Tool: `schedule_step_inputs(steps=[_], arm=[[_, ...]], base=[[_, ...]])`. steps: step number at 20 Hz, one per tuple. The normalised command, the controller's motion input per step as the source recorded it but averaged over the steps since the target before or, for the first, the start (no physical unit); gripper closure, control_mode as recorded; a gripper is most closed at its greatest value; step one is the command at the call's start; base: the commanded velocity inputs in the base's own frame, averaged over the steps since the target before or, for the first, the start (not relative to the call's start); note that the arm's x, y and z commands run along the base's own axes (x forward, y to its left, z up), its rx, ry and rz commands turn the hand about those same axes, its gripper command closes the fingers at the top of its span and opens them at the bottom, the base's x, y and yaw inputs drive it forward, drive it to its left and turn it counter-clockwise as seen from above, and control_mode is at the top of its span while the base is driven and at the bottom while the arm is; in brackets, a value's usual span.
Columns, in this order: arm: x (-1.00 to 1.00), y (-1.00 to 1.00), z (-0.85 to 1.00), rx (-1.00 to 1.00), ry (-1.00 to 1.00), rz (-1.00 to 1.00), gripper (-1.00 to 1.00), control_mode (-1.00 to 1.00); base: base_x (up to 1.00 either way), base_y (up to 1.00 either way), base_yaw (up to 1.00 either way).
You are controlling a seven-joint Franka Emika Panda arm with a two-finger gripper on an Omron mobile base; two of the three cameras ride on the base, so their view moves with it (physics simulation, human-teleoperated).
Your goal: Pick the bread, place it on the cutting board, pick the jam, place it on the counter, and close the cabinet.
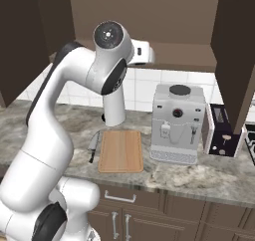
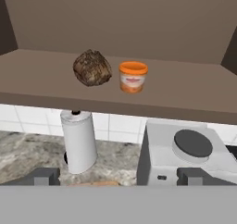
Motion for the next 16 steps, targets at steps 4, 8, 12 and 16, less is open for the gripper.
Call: schedule_step_inputs(steps=[4, 8, 12, 16], arm=[[0.09, 0.00, 0.08, 0.00, 0.00, 0.00, -1.00, -1.00], [0.18, 0.00, 0.07, 0.00, 0.00, 0.00, -1.00, -1.00], [0.18, -0.05, 0.00, 0.00, 0.00, 0.00, -1.00, -1.00], [0.15, -0.03, 0.00, 0.00, 0.00, 0.00, -1.00, -1.00]], base=[[0.00, 0.00, 0.00], [0.00, 0.00, 0.00], [0.00, 0.00, 0.00], [0.00, 0.00, 0.00]])
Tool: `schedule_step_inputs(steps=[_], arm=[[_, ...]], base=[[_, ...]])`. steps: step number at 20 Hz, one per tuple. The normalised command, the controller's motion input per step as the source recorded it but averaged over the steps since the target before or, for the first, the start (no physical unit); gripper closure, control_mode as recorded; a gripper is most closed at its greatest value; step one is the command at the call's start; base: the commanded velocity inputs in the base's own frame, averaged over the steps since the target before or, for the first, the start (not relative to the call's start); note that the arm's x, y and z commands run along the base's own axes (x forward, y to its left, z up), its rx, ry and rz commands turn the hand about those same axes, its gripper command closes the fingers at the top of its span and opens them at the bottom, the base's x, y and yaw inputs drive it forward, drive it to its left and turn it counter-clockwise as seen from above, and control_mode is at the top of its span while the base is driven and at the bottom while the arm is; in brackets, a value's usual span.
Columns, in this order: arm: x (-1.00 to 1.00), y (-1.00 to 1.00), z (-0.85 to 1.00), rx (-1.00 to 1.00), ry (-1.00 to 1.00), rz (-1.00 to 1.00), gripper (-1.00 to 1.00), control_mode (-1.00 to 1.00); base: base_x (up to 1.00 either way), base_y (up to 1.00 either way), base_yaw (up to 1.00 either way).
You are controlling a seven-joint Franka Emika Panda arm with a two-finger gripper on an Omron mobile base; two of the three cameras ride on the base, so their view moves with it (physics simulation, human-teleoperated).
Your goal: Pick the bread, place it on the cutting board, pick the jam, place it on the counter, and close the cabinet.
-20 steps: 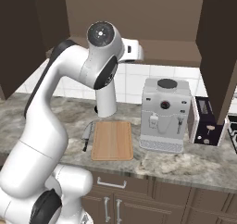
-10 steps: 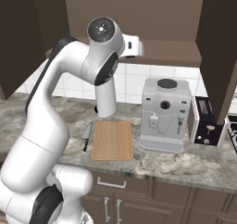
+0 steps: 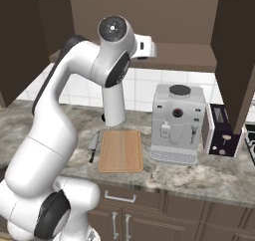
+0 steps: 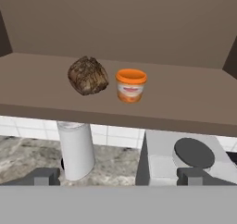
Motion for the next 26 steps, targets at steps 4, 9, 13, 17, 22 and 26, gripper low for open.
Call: schedule_step_inputs(steps=[4, 9, 13, 17, 22, 26], arm=[[0.18, -0.01, 0.00, 0.00, 0.00, 0.00, -1.00, -1.00], [0.21, -0.02, 0.00, 0.00, 0.00, 0.00, -1.00, -1.00], [0.24, -0.06, 0.00, 0.00, 0.00, 0.00, -1.00, -1.00], [0.26, -0.09, 0.00, 0.00, 0.00, 0.00, -1.00, -1.00], [0.26, -0.07, 0.00, 0.00, 0.00, 0.00, -1.00, -1.00], [0.22, -0.06, 0.00, 0.00, 0.00, 0.00, -1.00, -1.00]], base=[[0.00, 0.00, 0.00], [0.00, 0.00, 0.00], [0.00, 0.00, 0.00], [0.00, 0.00, 0.00], [0.00, 0.00, 0.00], [0.00, 0.00, 0.00]])
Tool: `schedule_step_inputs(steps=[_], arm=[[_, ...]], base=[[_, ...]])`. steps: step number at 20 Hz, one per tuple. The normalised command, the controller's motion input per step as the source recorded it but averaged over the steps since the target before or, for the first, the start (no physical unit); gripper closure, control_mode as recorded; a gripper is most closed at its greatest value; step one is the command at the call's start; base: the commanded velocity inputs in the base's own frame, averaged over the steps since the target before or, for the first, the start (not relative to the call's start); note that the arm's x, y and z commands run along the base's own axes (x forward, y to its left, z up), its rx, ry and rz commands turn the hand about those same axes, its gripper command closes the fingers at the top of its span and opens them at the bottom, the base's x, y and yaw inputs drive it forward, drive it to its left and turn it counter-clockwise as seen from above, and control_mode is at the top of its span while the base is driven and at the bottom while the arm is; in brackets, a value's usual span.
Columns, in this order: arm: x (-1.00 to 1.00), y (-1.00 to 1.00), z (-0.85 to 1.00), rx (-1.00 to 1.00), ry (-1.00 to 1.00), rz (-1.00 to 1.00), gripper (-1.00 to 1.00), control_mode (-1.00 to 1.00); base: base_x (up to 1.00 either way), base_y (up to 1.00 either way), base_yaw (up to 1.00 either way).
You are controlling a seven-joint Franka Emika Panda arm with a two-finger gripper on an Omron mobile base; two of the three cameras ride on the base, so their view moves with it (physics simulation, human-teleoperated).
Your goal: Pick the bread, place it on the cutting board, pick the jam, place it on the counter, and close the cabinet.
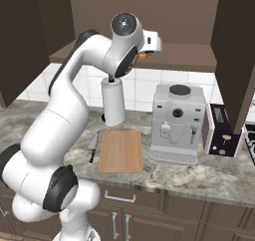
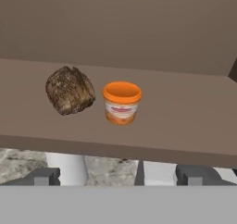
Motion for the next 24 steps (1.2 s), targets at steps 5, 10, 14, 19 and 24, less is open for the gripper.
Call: schedule_step_inputs(steps=[5, 10, 14, 19, 24], arm=[[0.19, -0.01, 0.00, 0.00, 0.00, 0.00, -1.00, -1.00], [0.23, 0.00, 0.00, 0.00, 0.00, 0.00, -1.00, -1.00], [0.23, 0.00, 0.00, 0.00, 0.00, 0.00, -1.00, -1.00], [0.19, 0.00, 0.00, 0.00, 0.00, 0.00, -1.00, -1.00], [0.18, 0.00, 0.00, 0.00, 0.02, 0.00, -1.00, -1.00]], base=[[0.00, 0.00, 0.00], [0.00, 0.00, 0.00], [0.00, 0.00, 0.00], [0.00, 0.00, 0.00], [0.00, 0.00, 0.00]])
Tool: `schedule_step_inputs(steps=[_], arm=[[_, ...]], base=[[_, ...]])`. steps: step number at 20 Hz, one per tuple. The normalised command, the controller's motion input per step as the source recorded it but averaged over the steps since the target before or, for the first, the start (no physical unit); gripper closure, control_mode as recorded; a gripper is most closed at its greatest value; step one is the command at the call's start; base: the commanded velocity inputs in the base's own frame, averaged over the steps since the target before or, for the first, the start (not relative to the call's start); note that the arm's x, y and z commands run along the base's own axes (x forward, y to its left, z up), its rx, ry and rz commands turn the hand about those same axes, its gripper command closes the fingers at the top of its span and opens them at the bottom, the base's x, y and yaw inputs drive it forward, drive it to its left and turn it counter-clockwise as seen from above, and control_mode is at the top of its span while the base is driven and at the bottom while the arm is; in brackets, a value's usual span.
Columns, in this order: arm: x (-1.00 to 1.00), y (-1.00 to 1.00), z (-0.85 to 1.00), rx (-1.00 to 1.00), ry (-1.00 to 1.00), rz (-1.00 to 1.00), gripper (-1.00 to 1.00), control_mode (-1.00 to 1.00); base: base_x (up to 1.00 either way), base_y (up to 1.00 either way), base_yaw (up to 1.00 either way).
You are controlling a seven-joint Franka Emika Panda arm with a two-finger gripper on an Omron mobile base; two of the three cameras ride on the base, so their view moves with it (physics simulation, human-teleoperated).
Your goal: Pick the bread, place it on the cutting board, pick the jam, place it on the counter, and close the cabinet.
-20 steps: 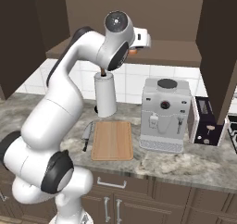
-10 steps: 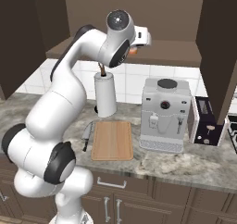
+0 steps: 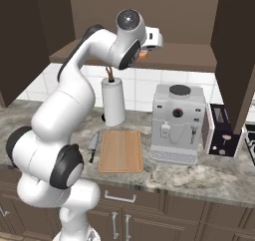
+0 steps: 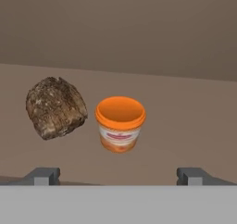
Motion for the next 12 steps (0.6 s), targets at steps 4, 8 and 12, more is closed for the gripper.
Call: schedule_step_inputs(steps=[4, 8, 12], arm=[[0.15, 0.00, -0.03, 0.00, 0.03, 0.00, -1.00, -1.00], [0.12, 0.00, -0.05, 0.00, 0.04, 0.00, -1.00, -1.00], [0.14, 0.00, -0.06, 0.00, 0.03, 0.00, -1.00, -1.00]], base=[[0.00, 0.00, 0.00], [0.00, 0.00, 0.00], [0.00, 0.00, 0.00]])
